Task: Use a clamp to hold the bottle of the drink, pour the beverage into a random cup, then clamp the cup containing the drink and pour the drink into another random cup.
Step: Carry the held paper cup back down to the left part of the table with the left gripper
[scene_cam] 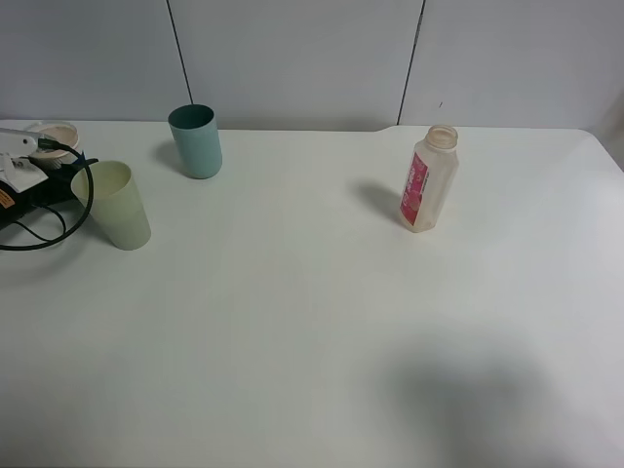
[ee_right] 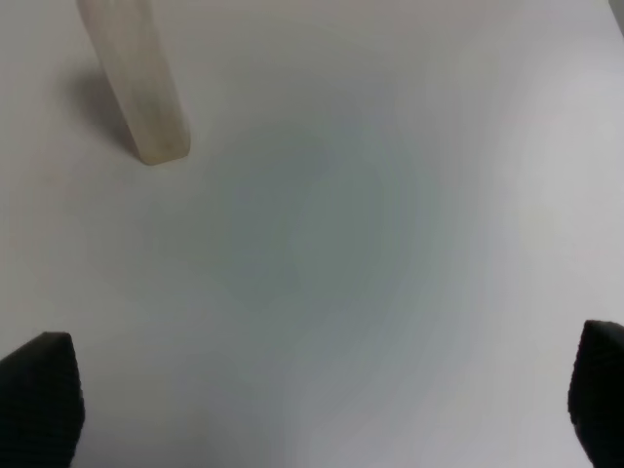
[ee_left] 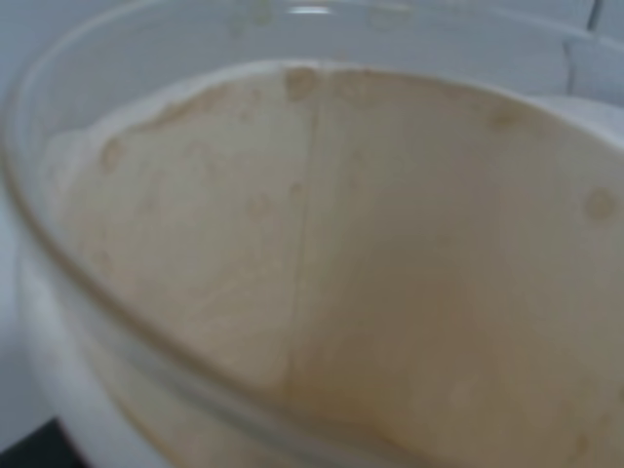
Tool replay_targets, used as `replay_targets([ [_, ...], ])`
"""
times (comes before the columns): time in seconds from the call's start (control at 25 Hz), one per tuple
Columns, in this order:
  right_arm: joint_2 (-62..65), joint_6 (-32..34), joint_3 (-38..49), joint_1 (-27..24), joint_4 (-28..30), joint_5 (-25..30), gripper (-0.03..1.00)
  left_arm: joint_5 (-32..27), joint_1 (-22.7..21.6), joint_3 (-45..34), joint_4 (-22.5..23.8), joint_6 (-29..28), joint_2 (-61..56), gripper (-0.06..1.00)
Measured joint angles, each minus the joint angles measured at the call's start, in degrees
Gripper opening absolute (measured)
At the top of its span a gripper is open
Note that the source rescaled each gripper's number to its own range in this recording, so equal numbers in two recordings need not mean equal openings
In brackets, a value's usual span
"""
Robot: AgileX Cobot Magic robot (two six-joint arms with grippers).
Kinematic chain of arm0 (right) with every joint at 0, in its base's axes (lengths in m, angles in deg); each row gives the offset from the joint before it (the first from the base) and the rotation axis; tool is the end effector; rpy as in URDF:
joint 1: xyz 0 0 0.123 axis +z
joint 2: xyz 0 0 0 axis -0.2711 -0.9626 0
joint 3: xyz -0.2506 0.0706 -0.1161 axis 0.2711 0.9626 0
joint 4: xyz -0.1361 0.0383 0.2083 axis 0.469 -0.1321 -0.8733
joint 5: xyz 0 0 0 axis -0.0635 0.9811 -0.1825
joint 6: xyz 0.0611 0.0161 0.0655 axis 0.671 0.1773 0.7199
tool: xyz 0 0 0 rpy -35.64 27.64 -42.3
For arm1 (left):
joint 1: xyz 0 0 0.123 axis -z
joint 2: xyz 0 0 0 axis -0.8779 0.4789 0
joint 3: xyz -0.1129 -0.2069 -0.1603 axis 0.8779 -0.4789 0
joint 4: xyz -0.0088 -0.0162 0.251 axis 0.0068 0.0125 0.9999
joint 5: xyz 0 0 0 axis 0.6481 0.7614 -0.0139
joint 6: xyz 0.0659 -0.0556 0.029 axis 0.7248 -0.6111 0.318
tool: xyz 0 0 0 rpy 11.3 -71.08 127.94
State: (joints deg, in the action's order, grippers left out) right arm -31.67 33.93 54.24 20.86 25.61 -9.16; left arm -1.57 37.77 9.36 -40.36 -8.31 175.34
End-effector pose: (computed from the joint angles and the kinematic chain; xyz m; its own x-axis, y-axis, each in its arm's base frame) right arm -0.0040 -0.0054 0.2743 -0.4644 -0.0527 -0.8840 -0.0457 0.9983 -0.0355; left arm 0.3632 0.1016 0.0480 -0.1702 -0.0194 -0.9852 0.2016 0.9780 -0.0541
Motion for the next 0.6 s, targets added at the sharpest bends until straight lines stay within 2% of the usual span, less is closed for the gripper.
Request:
replay_targets([
  [0.36, 0.0, 0.0, 0.0, 0.0, 0.0, 0.0, 1.0, 0.0, 0.0, 0.0, 0.47, -0.02, 0.0, 0.01],
  [0.6, 0.0, 0.0, 0.0, 0.0, 0.0, 0.0, 1.0, 0.0, 0.0, 0.0, 0.6, -3.89, 0.04, 0.01],
])
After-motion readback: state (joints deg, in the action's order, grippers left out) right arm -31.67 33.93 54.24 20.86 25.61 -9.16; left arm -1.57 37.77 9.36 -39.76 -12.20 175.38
